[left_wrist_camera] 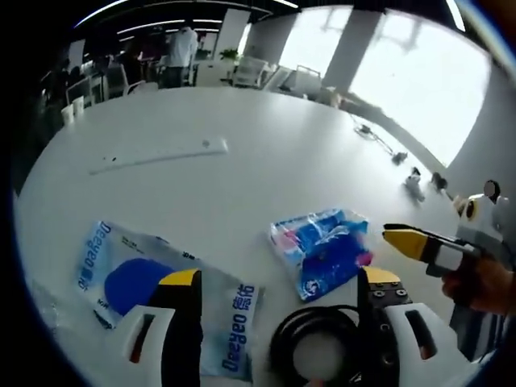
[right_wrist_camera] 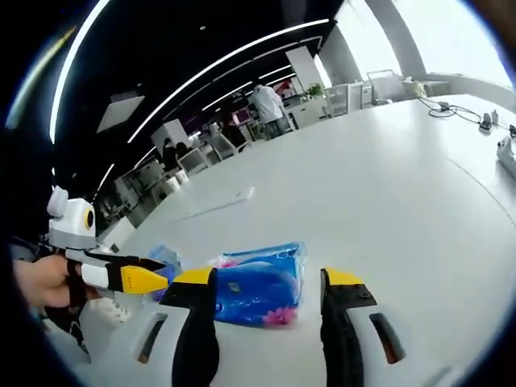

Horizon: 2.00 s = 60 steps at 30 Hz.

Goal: Arrange the tabletop items into an orderly group along one side of the table until the central work area is clear of visible clutter.

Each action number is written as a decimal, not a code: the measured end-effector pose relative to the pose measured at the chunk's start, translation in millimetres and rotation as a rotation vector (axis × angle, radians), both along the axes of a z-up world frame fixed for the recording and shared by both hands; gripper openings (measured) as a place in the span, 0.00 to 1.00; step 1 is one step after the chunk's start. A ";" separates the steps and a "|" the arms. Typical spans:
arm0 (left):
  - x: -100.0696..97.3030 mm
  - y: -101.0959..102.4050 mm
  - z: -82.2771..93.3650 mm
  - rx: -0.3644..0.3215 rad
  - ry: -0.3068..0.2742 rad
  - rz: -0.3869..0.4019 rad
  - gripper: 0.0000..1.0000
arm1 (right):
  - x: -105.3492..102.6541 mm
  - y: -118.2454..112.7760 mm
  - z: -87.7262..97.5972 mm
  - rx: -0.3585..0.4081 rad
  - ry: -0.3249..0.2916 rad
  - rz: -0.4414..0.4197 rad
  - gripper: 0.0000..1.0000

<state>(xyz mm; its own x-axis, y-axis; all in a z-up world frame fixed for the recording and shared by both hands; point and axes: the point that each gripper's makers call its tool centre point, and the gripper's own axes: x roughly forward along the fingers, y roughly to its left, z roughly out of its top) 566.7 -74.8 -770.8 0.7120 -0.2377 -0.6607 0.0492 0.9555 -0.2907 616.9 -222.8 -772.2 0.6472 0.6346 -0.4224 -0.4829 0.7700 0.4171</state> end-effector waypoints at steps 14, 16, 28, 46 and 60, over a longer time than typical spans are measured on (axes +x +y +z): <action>-26.4 27.6 34.4 0.023 -0.040 -0.040 0.75 | -32.2 5.8 25.5 -0.005 -0.034 -0.040 0.49; -30.2 32.7 37.3 0.029 -0.043 -0.042 0.75 | -36.6 8.2 28.7 -0.004 -0.040 -0.044 0.49; -54.4 59.3 42.6 0.031 -0.048 -0.045 0.73 | -61.9 25.0 34.2 -0.004 -0.049 -0.055 0.49; -62.9 78.3 42.3 0.011 -0.051 -0.051 0.72 | -70.4 57.3 41.8 0.000 -0.056 -0.031 0.48; -55.9 129.3 34.3 0.033 -0.033 0.001 0.70 | -94.6 99.3 24.2 0.009 -0.005 0.039 0.46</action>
